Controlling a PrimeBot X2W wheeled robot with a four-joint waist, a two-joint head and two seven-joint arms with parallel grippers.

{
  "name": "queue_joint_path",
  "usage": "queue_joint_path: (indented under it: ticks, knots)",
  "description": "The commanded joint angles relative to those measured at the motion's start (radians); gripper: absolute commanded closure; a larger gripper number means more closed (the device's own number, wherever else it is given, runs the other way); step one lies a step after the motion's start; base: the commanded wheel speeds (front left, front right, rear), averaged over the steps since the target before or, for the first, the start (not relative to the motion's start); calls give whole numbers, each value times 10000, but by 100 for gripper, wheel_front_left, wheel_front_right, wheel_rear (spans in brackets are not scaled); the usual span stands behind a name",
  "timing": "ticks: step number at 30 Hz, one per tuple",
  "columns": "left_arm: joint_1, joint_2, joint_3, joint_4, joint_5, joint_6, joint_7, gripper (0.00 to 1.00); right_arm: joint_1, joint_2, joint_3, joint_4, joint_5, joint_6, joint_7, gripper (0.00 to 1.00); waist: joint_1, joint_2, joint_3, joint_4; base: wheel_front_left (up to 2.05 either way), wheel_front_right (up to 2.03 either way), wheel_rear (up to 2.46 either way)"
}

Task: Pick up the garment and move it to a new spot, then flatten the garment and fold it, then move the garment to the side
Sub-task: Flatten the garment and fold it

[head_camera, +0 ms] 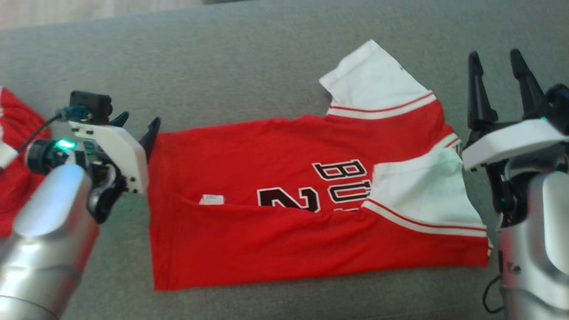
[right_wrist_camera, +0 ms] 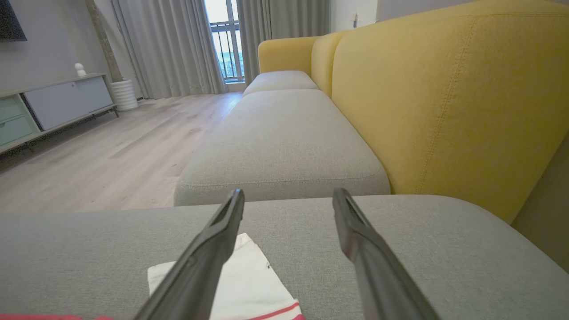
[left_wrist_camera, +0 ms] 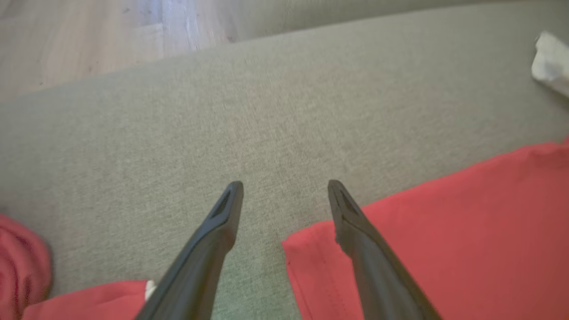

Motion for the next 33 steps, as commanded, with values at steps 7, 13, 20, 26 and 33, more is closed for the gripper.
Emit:
queue_joint_path:
  ticks: [7,13,20,26,33]
  knots:
    - [-1150,1054,-244,581,-583,-222,1383,0,-852,31,643,60,-86,-7,-275,0,-5,0,603,-633,0,0,0]
    - [-1408,1407,-850,483,-1493,-231,2483,0,-1149,73,721,401,-60,-7,-439,0,-5,0,646,-776,0,0,0]
    - [-1464,1764,-1386,50,-2513,-232,3316,0,-1325,91,739,707,-41,-7,-541,0,-5,0,521,-838,0,0,0]
    - [-1405,1965,-1649,-89,-2951,-233,3370,0,-1348,81,731,960,-1,-7,-589,0,-5,0,288,-844,0,0,0]
    - [-1222,2060,-1792,-360,-3686,-233,3506,0,-1276,52,732,1126,59,-7,-614,0,-5,0,109,-764,0,0,0]
